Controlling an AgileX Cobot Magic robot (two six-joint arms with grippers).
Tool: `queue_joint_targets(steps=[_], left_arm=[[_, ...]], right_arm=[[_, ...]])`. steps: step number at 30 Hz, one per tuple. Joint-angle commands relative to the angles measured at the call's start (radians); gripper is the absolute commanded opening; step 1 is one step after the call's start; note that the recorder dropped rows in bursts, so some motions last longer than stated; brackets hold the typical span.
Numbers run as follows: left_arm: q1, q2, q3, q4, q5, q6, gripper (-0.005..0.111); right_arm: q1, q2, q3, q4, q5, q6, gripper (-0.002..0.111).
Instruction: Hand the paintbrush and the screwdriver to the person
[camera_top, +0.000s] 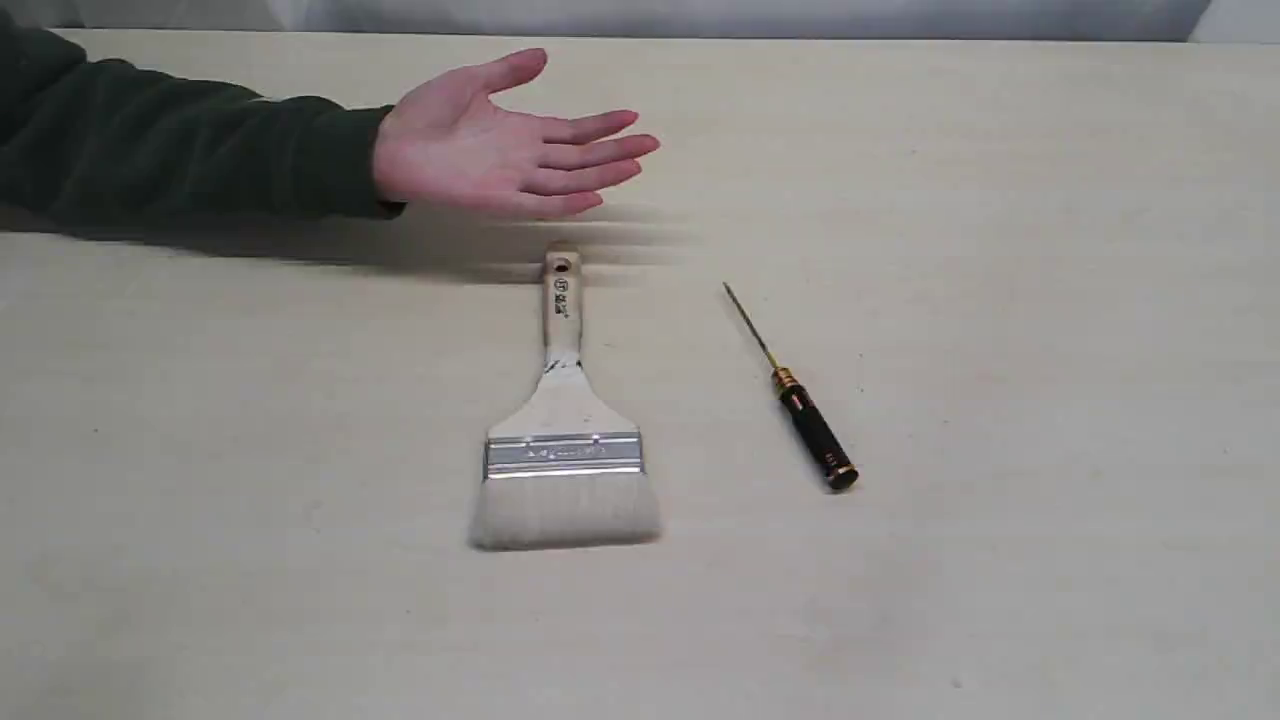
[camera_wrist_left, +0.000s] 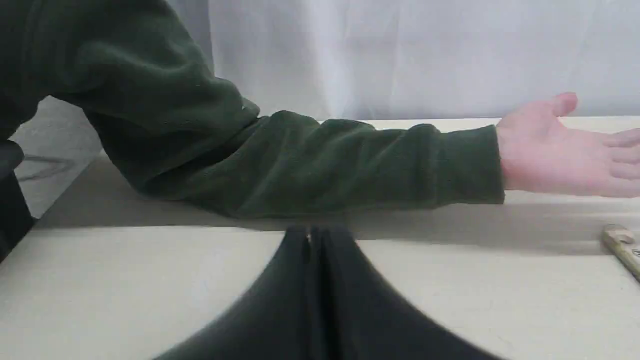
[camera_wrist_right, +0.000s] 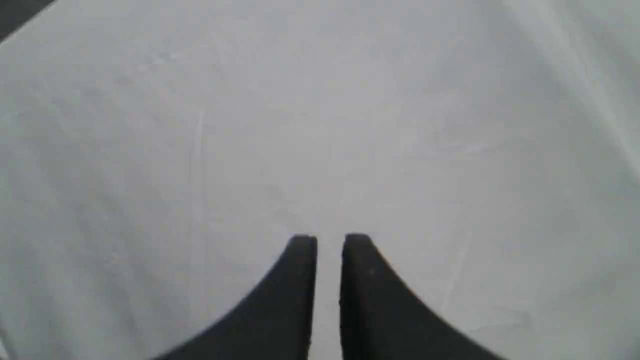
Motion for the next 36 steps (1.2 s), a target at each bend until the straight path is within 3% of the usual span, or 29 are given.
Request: queue_joint_targets(steps=[1,11,16,23,32,36], left_arm=[[-0.008,-0.002,0.002,-0.002,-0.006,-0.002,0.0],[-0.008,-0.002,0.002,-0.004,-0.006,-0.002,0.0],[-0.008,-0.002,0.002,-0.004,-0.006,-0.002,0.0],[-0.008,-0.002,0.002,-0.004,-0.006,-0.002,0.0],[-0.008,-0.002,0.002,-0.004,-0.006,-0.002,0.0],[-0.008,-0.002,0.002,-0.002,-0.008,-0.002,0.0]], right_arm=[[-0.002,0.062,-0.151,-0.248,0.081,0.166,0.01],[0.006,0.526,-0.542,-0.546,0.164,0.309,0.01],[0.11,0.746,-0.679,-0.649,0.283,0.266,0.01],[0.302,1.061,-0.804,-0.66,0.432,0.163,0.01],[0.377,1.394,-0.923,-0.692,0.661,0.161,0.011],[0.391,1.493,-0.935,-0.657,0.708,0.113,0.023]])
